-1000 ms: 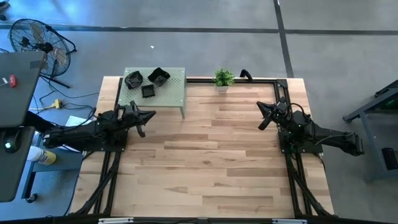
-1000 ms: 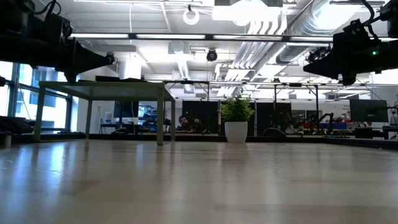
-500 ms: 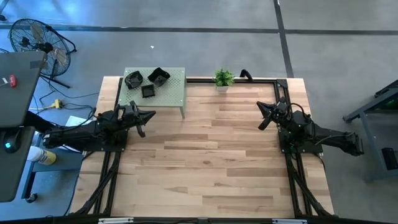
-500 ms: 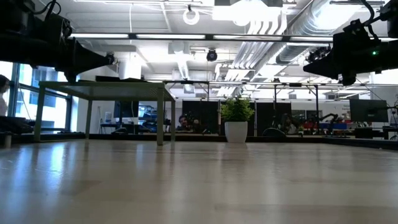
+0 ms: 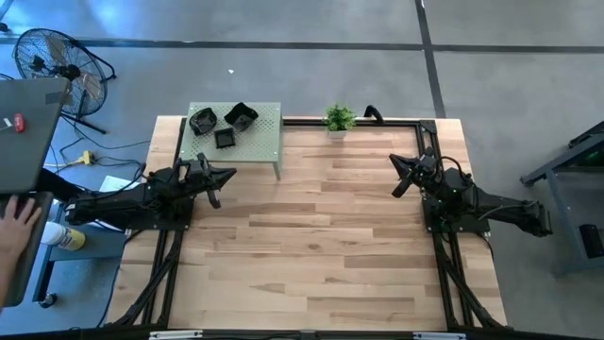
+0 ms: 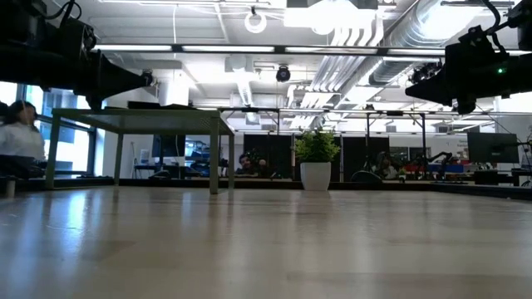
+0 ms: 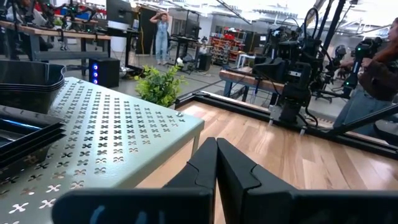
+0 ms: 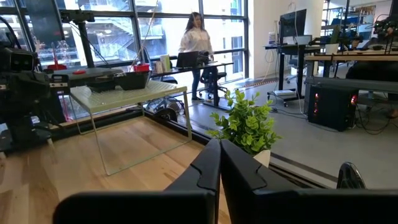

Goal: Pick & Place Mini shaped plates
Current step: Return to Home Position

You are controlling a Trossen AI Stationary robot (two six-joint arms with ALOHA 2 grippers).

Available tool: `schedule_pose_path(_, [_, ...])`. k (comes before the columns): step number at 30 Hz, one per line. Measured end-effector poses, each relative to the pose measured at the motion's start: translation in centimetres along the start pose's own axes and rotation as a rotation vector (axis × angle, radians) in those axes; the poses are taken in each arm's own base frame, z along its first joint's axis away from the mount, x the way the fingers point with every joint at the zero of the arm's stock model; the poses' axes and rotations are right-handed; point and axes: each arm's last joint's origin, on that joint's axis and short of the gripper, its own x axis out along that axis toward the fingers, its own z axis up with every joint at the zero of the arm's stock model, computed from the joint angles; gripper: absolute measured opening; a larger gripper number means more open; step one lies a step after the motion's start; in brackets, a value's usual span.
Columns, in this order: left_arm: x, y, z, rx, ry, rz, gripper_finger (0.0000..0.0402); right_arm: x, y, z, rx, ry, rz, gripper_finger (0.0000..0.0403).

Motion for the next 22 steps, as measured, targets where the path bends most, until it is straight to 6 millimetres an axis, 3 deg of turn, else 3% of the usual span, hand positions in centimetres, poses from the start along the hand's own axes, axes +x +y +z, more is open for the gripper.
schedule_pose_path(22, [0.0, 0.0, 0.0, 0.0, 0.0, 0.001, 0.0, 0.0, 0.0, -0.02, -0.001, 0.001, 0.0, 0.0005])
